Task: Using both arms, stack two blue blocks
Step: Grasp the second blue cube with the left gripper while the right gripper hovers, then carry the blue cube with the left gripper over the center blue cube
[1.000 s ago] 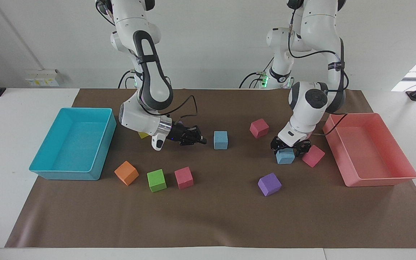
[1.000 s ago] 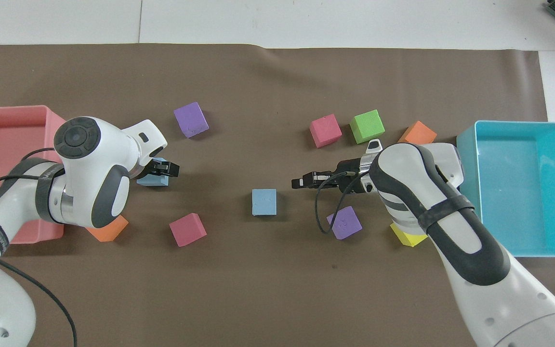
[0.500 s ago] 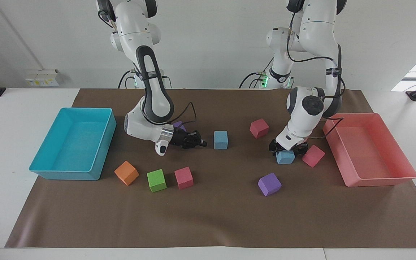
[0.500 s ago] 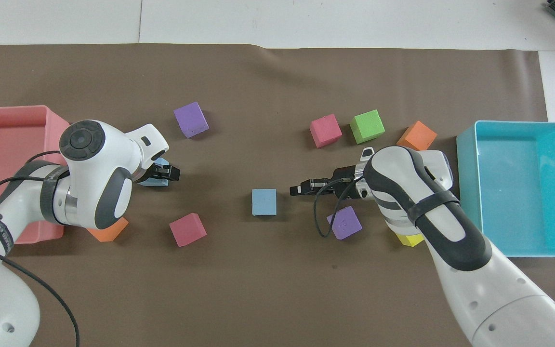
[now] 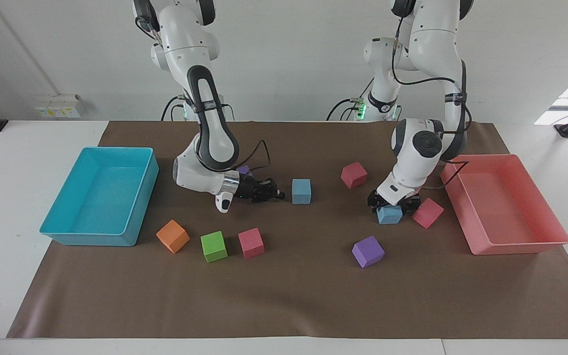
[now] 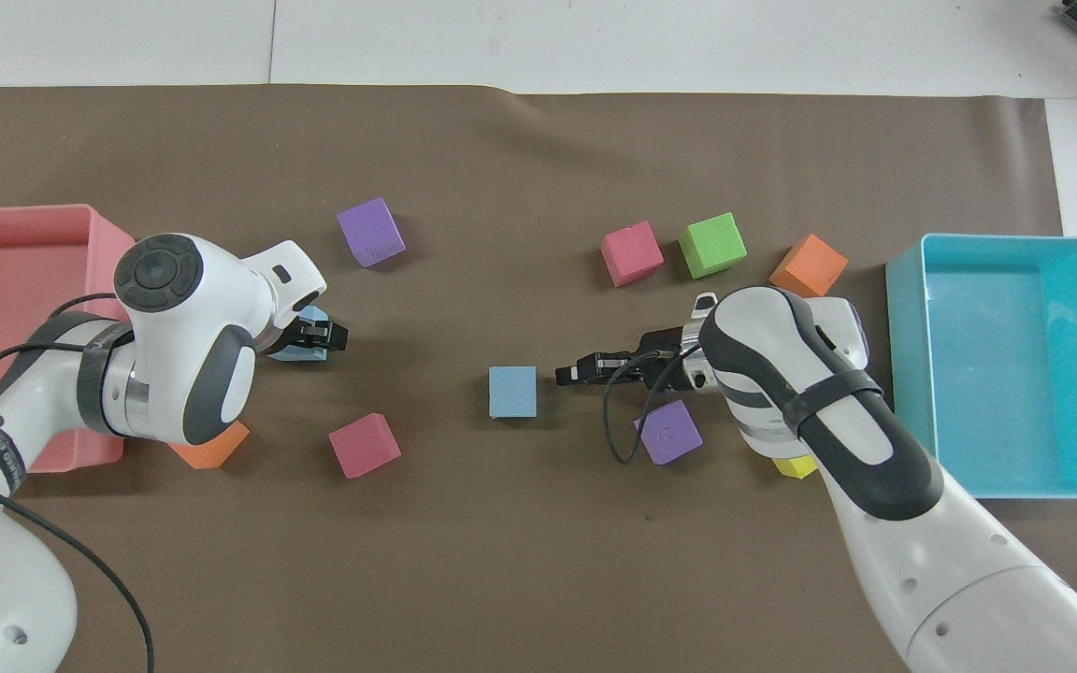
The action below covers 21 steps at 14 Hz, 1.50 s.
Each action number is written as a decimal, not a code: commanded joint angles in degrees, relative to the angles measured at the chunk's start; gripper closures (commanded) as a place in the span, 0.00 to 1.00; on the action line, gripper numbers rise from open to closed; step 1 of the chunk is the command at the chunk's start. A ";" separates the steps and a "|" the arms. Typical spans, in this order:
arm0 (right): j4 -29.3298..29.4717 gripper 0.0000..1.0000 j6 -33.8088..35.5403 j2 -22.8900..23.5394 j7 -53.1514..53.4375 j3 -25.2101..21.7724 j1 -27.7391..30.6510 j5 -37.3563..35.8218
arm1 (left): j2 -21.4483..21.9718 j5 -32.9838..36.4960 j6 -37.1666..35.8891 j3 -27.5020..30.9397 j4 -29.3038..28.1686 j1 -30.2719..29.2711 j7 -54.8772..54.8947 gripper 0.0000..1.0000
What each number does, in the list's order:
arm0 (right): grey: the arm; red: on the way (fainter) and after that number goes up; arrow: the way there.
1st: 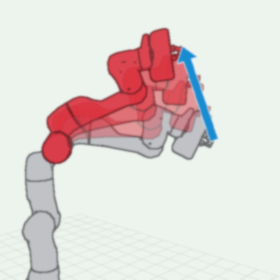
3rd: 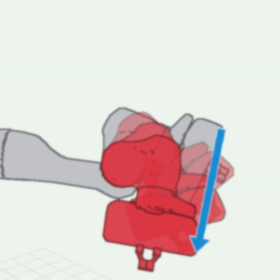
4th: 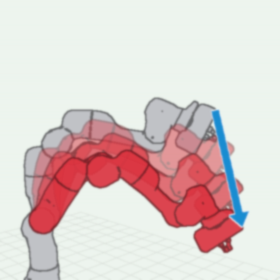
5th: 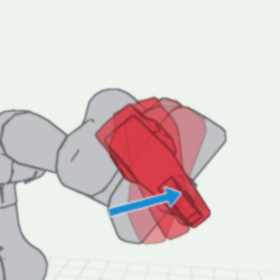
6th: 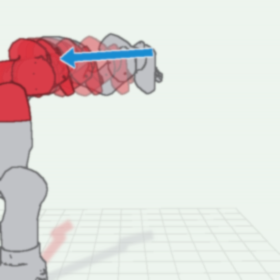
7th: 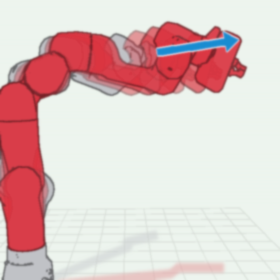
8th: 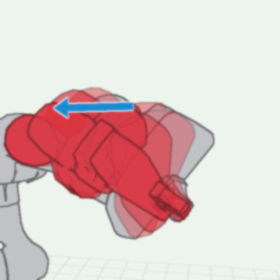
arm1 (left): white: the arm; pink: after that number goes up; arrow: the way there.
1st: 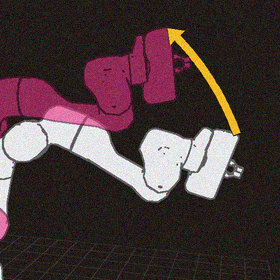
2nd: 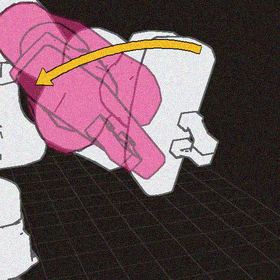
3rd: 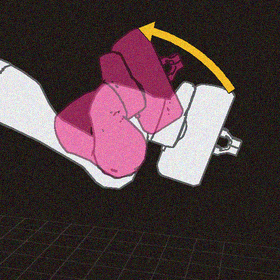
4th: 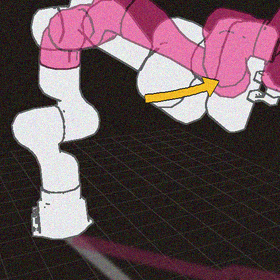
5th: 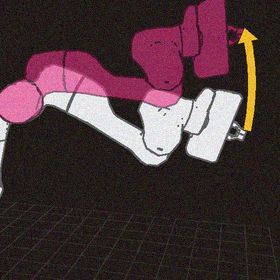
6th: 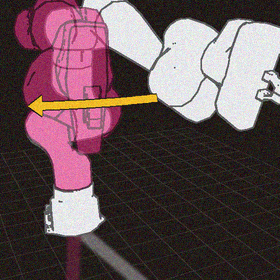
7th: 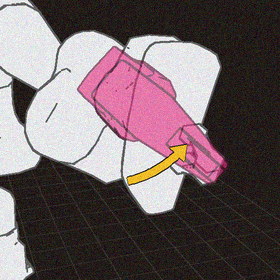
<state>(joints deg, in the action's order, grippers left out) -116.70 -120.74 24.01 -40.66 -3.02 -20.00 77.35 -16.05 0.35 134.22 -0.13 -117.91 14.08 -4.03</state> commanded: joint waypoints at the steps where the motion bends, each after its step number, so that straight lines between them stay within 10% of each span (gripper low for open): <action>1: -0.37 1.00 0.77 0.07 -2.58 0.03 0.23 1.92 | 0.40 -0.70 0.96 0.75 -0.39 0.78 -0.36 0.26; 5: -0.37 1.00 0.77 0.07 -2.58 0.03 0.23 1.92 | 1.71 -0.44 0.26 0.75 -0.12 1.48 -2.20 0.39; 21: -0.37 1.00 0.68 0.07 -2.49 0.03 0.23 1.92 | 2.00 -0.16 -14.33 0.22 15.24 22.12 -27.33 0.40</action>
<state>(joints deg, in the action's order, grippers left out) -116.70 -120.74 24.01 -40.67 -3.01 -20.01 77.35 -11.98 1.24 121.58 -0.86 -106.38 33.02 -28.68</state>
